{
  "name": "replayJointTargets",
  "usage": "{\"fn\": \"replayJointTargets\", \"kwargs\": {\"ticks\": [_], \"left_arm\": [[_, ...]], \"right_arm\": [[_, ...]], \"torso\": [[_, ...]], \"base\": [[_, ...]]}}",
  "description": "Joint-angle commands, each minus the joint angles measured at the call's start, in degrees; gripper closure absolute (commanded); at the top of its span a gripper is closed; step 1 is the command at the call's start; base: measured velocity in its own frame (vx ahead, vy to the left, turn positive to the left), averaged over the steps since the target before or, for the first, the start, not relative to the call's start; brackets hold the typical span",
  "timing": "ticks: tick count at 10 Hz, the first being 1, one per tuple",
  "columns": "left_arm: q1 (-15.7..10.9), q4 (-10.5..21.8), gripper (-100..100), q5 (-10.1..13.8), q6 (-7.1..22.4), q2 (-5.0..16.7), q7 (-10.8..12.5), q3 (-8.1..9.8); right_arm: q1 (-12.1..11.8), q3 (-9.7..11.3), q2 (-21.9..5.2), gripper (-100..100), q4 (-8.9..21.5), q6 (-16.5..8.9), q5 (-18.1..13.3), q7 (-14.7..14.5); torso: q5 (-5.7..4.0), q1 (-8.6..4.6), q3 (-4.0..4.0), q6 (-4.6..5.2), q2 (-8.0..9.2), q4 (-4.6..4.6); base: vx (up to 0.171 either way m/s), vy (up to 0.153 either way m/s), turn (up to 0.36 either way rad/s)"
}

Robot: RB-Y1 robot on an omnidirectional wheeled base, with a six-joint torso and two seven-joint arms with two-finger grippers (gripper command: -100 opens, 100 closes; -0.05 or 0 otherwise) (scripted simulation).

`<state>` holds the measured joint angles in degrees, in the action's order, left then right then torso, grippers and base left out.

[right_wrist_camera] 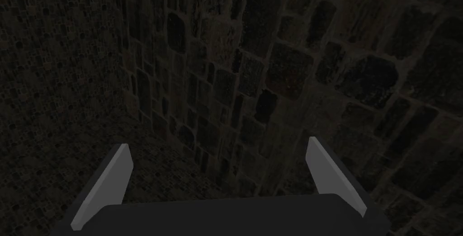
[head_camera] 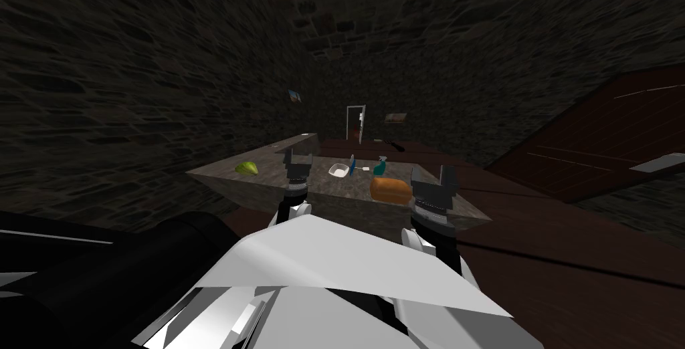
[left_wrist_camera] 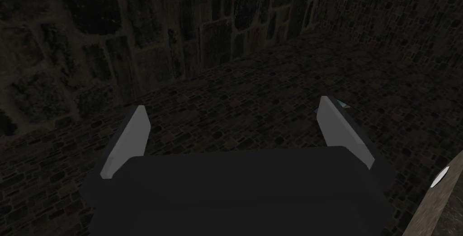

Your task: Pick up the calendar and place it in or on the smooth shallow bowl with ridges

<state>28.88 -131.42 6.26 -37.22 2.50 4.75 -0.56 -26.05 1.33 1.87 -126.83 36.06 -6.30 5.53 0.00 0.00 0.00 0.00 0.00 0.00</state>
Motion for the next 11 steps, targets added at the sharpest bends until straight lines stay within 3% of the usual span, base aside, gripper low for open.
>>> {"fn": "replayJointTargets", "kwargs": {"ticks": [1,5,11], "left_arm": [[0.00,0.00,0,0.00,0.00,0.00,0.00,0.00],[-0.01,0.00,0,0.00,0.00,0.00,0.00,0.00],[-0.01,0.00,0,0.00,0.00,-0.01,0.00,-0.01]], "right_arm": [[0.48,0.01,-1.82,-100,0.44,-0.34,0.40,0.64],[3.31,0.12,-6.89,-100,2.96,-2.34,2.75,4.39],[10.73,0.16,-10.99,-100,9.83,-7.83,9.33,14.08]], "torso": [[0.00,0.00,0.00,0.00,0.00,0.00],[0.03,0.15,0.12,0.00,0.22,0.05],[0.08,0.34,0.26,-0.01,0.45,0.10]], "base": [[-0.016,0.011,-0.003],[-0.058,0.041,-0.005],[-0.110,0.082,0.001]]}}
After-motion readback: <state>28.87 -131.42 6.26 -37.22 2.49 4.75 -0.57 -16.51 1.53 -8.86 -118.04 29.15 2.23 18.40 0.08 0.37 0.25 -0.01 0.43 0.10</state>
